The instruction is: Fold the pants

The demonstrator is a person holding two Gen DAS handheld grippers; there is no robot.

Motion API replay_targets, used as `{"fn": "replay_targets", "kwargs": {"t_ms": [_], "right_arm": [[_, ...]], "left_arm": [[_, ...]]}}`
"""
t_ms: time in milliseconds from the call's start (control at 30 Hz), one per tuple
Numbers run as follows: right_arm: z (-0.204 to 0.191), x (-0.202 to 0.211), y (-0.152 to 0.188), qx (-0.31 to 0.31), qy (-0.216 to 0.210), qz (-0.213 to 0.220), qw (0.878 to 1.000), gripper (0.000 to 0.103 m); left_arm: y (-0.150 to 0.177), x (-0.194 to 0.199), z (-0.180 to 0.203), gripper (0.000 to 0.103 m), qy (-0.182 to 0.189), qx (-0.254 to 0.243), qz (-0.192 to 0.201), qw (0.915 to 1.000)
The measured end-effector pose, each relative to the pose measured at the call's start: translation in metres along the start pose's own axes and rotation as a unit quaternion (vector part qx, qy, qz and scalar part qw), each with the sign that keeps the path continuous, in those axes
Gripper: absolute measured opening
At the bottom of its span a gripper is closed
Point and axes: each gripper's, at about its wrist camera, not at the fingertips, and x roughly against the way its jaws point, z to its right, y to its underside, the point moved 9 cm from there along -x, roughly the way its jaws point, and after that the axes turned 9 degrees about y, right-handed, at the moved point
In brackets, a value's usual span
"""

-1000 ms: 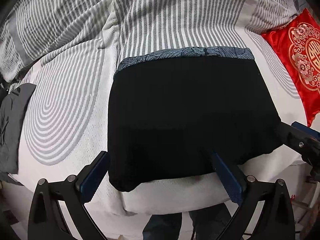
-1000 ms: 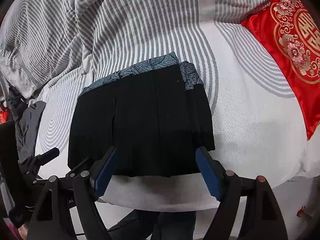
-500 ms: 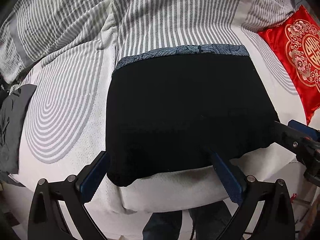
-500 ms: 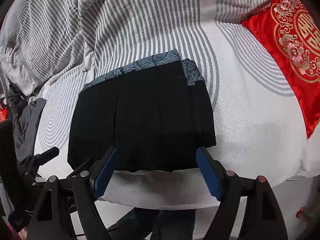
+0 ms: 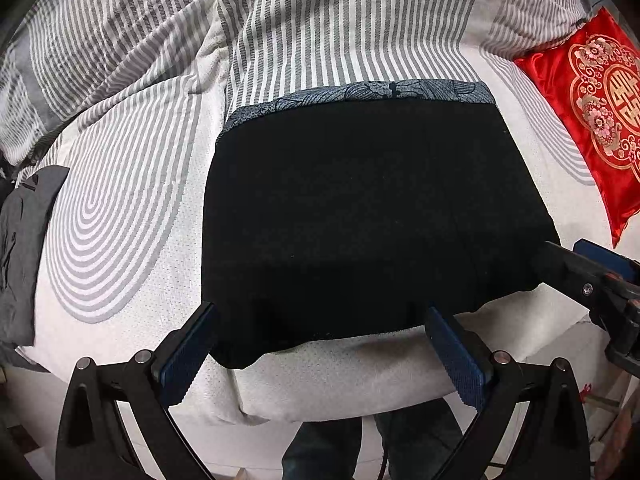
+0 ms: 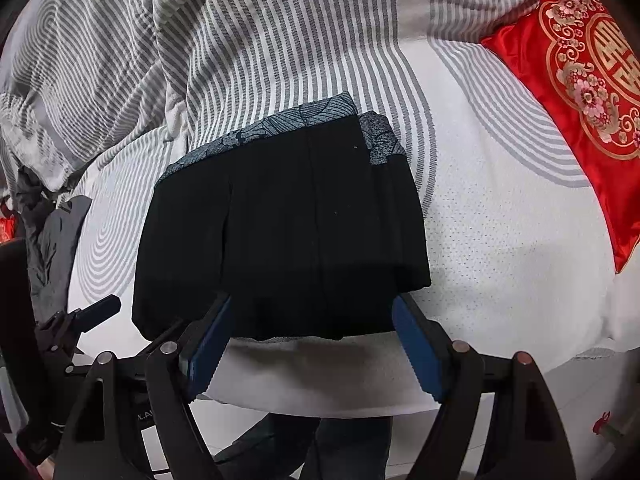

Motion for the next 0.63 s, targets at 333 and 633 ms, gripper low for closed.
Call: {"fn": "replay_targets", "kwargs": {"t_ms": [333,633], "right_arm": [[-0.0001,-0.003,-0.0026,0.004,0.001,-0.003,1.0,0.083],[-0.0007,-0.0055,-0.0031,0.002,0.001,-0.005,1.0,0.083]], "left_arm": [[0.0032,-0.005,-0.0023,0.102,0.001,0.001,-0.004,1.0],[-0.0009,0.0007,-0.0013,0.102,0.006,-0.003,0.013,0.9999]]}}
